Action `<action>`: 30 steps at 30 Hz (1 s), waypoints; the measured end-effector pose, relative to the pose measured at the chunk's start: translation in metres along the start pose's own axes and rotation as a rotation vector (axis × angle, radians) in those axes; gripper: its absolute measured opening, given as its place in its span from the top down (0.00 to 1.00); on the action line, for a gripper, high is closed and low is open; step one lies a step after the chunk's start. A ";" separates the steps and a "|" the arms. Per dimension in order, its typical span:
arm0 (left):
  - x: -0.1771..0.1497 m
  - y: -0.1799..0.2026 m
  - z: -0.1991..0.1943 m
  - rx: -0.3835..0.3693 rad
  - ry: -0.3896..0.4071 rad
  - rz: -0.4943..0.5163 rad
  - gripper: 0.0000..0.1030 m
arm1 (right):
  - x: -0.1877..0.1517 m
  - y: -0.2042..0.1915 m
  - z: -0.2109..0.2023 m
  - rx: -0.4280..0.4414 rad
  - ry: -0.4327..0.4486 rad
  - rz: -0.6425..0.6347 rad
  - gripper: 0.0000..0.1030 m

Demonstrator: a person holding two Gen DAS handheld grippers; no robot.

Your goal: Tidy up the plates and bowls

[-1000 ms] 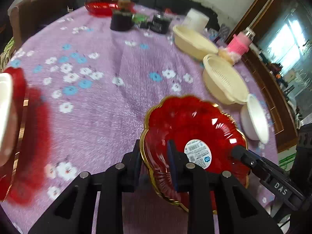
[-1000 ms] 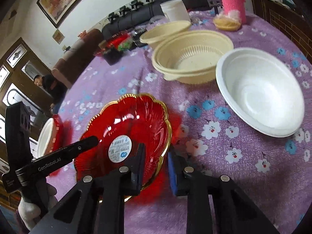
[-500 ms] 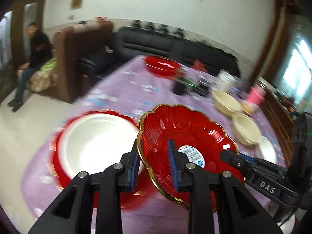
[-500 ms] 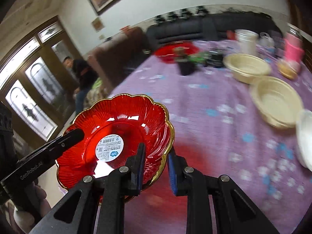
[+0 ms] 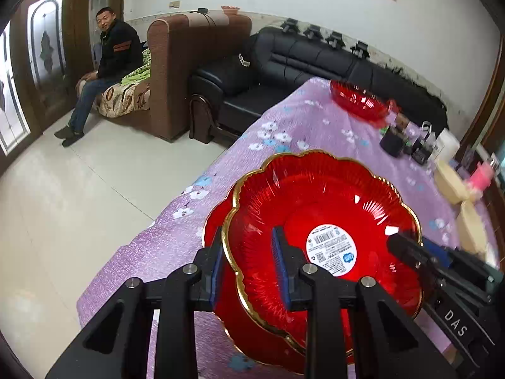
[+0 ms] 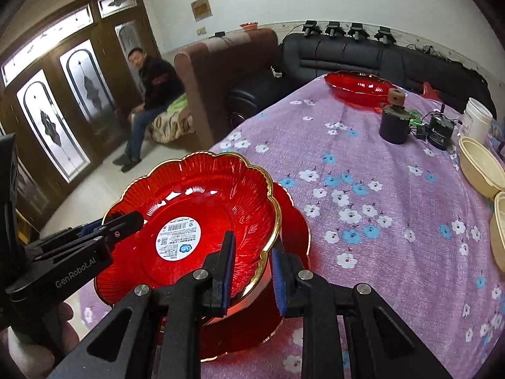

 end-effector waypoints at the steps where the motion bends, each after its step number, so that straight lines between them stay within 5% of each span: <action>1: -0.002 0.001 0.003 0.009 0.000 0.014 0.75 | -0.001 -0.001 0.004 -0.014 -0.005 -0.007 0.77; 6: -0.005 -0.001 0.005 0.011 0.004 0.029 0.71 | -0.004 0.000 0.013 -0.093 0.002 -0.044 0.77; 9: -0.009 -0.005 0.004 0.025 0.018 0.016 0.52 | -0.006 0.001 0.014 -0.122 0.023 -0.069 0.77; 11: -0.009 -0.009 0.002 0.026 0.022 -0.004 0.45 | -0.008 -0.002 0.013 -0.152 0.038 -0.088 0.69; 13: -0.012 -0.013 -0.003 0.017 0.023 -0.021 0.44 | -0.009 -0.002 0.013 -0.179 0.046 -0.094 0.37; 15: -0.013 -0.016 -0.010 0.017 0.026 -0.030 0.44 | -0.010 0.001 0.011 -0.174 0.057 -0.071 0.25; 27: -0.034 0.014 -0.090 -0.018 0.197 -0.015 0.23 | -0.023 0.032 -0.073 -0.146 0.262 0.096 0.24; 29: -0.040 0.031 -0.104 -0.009 0.246 0.025 0.16 | -0.032 0.033 -0.100 -0.181 0.337 0.078 0.18; 30: -0.042 0.037 -0.108 -0.006 0.259 0.039 0.14 | -0.037 0.032 -0.114 -0.210 0.380 0.058 0.07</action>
Point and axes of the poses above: each gripper's, at about its wrist camera, not at the fingertips, and z roughly the way its jaws point, y to its right, x to its top, the point moved 1 cm from there along z, roughly the way its jaws point, and after that the axes turned 5 degrees about x, right-handed, at the moved point
